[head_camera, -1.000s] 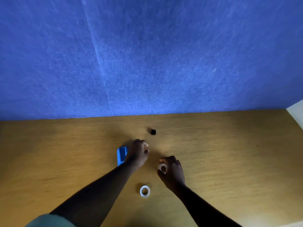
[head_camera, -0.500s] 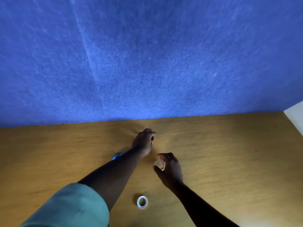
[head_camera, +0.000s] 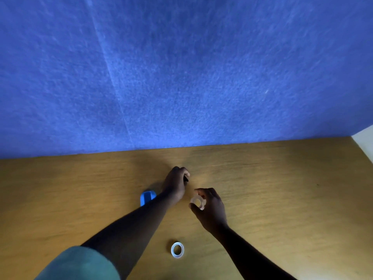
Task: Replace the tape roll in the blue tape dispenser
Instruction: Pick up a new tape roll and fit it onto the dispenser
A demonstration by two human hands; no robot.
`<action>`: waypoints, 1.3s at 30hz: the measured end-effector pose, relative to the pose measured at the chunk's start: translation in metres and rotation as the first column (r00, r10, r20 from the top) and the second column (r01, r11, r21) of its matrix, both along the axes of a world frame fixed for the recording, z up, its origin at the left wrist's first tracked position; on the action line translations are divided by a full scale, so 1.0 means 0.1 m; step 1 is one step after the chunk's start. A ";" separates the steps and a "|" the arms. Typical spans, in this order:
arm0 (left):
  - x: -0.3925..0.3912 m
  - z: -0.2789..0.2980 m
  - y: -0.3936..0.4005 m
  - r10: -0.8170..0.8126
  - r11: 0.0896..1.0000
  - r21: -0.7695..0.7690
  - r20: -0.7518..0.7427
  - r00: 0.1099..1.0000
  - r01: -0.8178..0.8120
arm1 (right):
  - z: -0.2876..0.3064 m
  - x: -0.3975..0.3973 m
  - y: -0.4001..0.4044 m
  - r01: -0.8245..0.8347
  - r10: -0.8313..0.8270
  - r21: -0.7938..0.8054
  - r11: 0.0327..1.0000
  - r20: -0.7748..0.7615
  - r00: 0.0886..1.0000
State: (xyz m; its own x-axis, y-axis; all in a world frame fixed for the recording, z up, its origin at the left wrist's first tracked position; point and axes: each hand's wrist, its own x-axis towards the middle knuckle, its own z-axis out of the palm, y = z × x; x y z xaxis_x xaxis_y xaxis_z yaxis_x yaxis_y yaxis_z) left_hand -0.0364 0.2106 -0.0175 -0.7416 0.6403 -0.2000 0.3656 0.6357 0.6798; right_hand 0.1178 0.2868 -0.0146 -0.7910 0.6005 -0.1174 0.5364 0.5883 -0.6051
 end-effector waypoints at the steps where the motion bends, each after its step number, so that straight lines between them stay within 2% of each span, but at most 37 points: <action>1: 0.04 0.05 -0.06 0.019 0.999 0.044 0.045 0.999 -0.021 | 0.01 0.01 -0.01 0.004 -0.005 -0.019 1.000 -0.028 1.000; 7: 0.35 0.26 -0.55 0.113 0.958 0.231 0.246 0.963 -0.172 | 0.06 0.09 -0.14 0.028 -0.049 -0.114 0.993 -0.181 0.982; 12: 0.57 0.35 -0.93 0.220 0.904 0.219 0.495 0.841 -0.366 | 0.18 0.21 -0.31 0.005 -0.072 -0.218 0.976 -0.300 0.951; 16: 0.62 0.33 -1.03 0.250 0.878 0.197 0.589 0.769 -0.436 | 0.20 0.23 -0.36 -0.018 -0.069 -0.253 0.967 -0.332 0.941; 18: 0.77 0.55 -1.26 0.261 0.844 0.247 0.585 0.768 -0.476 | 0.39 0.33 -0.57 -0.054 -0.058 -0.276 0.960 -0.384 0.922; 21: 0.78 0.59 -1.25 0.246 0.828 0.273 0.606 0.756 -0.489 | 0.39 0.30 -0.60 -0.066 -0.074 -0.318 0.946 -0.407 0.910; 26: 0.89 0.84 -1.43 0.228 0.782 0.355 0.602 0.765 -0.512 | 0.60 0.35 -0.81 -0.108 -0.037 -0.285 0.952 -0.459 0.888; 31: 0.86 0.94 -1.48 0.193 0.754 0.403 0.619 0.761 -0.519 | 0.58 0.32 -0.83 -0.115 -0.077 -0.359 0.926 -0.478 0.875; 36: 0.81 0.94 -1.49 0.136 0.686 0.422 0.726 0.674 -0.593 | 0.63 0.30 -0.81 -0.178 -0.068 -0.424 0.888 -0.504 0.861; 39: 0.81 0.95 -1.48 0.117 0.681 0.422 0.744 0.658 -0.599 | 0.69 0.30 -0.84 -0.199 -0.052 -0.430 0.880 -0.505 0.861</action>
State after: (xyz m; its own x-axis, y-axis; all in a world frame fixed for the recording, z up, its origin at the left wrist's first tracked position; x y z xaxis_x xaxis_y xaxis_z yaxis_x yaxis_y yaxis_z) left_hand 0.0449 0.0623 0.0770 -0.7796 0.4938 -0.3853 -0.4511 -0.0158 0.8923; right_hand 0.1480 0.2028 0.0539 -0.8559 0.5143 0.0535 0.0621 0.2049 -0.9768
